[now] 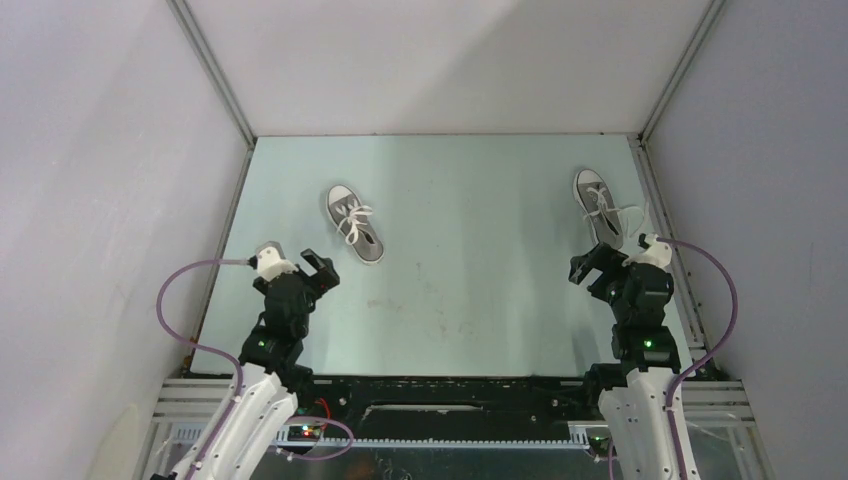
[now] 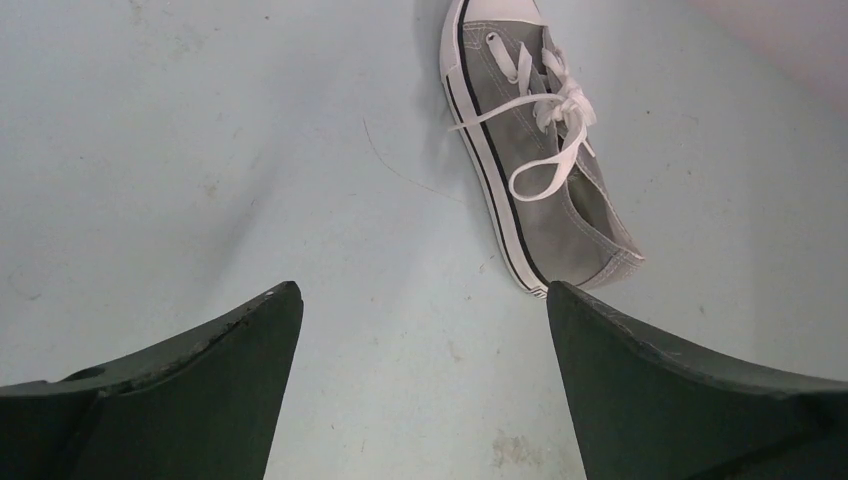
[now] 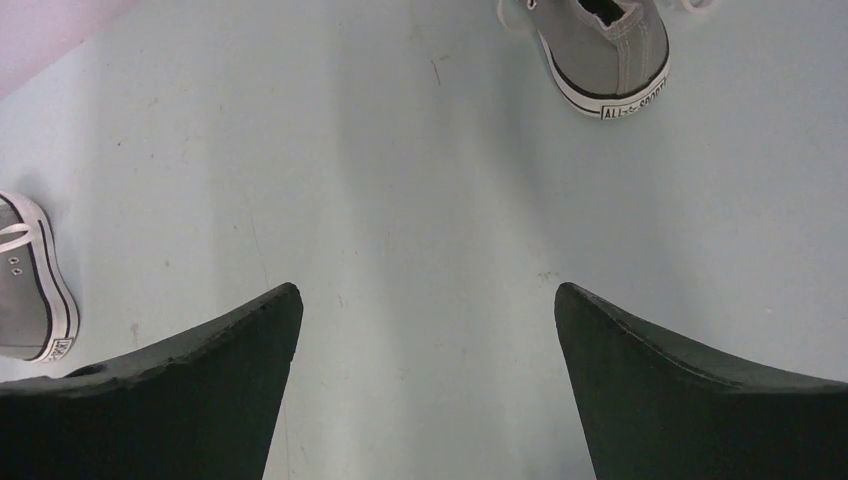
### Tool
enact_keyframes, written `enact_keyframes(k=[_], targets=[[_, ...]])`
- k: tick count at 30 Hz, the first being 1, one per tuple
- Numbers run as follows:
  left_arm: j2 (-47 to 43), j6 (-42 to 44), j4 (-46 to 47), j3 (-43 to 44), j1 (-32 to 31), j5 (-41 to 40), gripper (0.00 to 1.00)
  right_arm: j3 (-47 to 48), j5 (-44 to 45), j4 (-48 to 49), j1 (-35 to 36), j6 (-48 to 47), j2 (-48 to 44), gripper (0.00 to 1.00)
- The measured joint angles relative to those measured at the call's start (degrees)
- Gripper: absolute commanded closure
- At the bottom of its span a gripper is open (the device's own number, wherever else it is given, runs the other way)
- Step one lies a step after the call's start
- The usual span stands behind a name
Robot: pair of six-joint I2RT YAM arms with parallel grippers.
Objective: Tie the shoes
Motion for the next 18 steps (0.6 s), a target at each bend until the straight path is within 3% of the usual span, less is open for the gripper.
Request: enact_keyframes(k=[18], targets=[[-4.04, 1.09, 2.64, -0.7, 0.0, 3.87, 0.0, 0.04, 0.22, 1.75, -0.11, 0.02, 2.43, 0.0]])
